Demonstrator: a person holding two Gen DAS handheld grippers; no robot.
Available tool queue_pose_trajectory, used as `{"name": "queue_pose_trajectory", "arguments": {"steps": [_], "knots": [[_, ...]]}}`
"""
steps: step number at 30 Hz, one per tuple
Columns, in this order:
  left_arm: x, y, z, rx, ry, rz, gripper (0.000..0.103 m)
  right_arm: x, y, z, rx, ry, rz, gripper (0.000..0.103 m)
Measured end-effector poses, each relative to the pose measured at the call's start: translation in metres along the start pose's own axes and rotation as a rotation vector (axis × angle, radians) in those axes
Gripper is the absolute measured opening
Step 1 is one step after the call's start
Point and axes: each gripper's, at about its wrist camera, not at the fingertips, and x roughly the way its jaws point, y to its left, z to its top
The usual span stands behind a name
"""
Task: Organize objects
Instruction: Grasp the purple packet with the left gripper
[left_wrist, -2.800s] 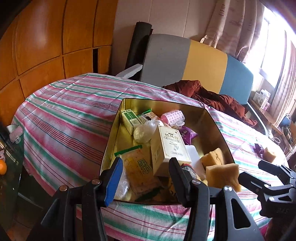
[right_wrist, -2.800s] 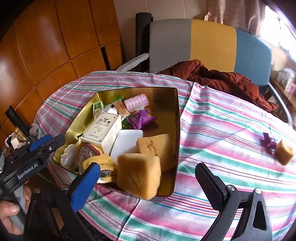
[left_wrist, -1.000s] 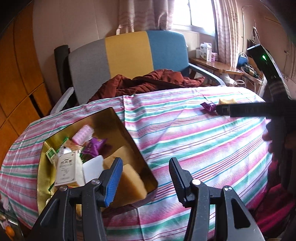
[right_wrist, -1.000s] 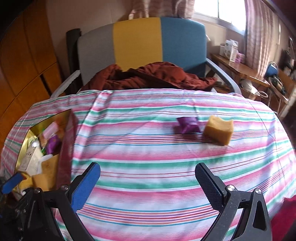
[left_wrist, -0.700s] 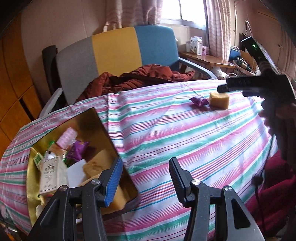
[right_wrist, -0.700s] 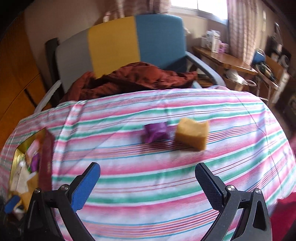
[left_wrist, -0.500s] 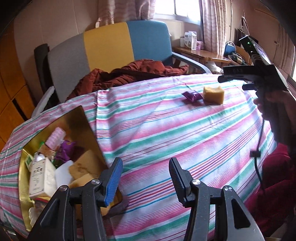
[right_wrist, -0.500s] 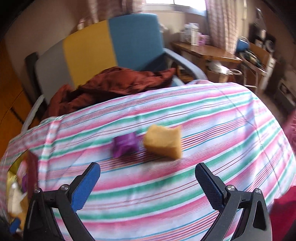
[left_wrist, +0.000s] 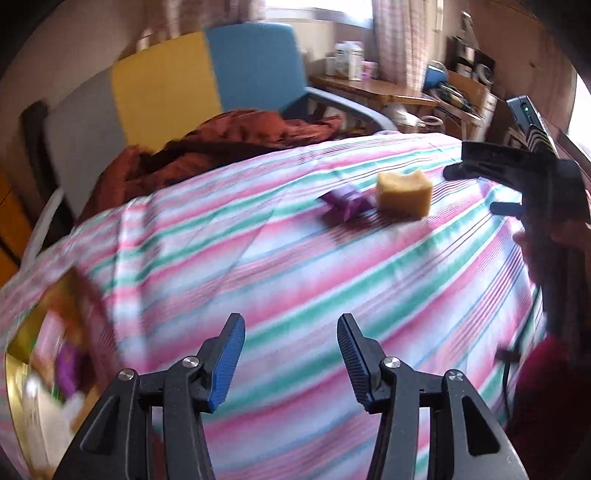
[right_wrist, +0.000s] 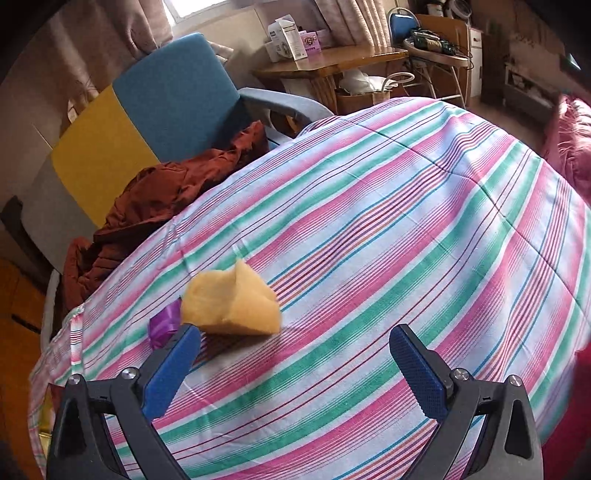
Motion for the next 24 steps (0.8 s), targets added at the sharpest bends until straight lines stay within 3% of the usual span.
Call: {"name": "queue_pose_trajectory", "arguments": {"steps": [3,5,11,18,24], "knots": [[0.023,-0.013,0.031,0.050,0.005,-0.062,0.055,0.001,0.007,-0.004,-0.015,0.023,0.020,0.103],[0.040,-0.018,0.050,0.075,0.010,-0.105,0.062,0.001,0.009,-0.005,-0.015,0.032,0.039,0.103],[0.092,-0.033,0.092,0.257,0.035,-0.150,0.063,0.004,0.004,-0.006,0.026,0.071,0.081,0.103],[0.134,-0.044,0.109,0.406,0.081,-0.177,0.065,0.008,0.001,-0.005,0.049,0.103,0.112,0.103],[0.155,-0.049,0.116,0.419,0.102,-0.210,0.064,0.009,-0.001,-0.004,0.051,0.106,0.102,0.103]]}}
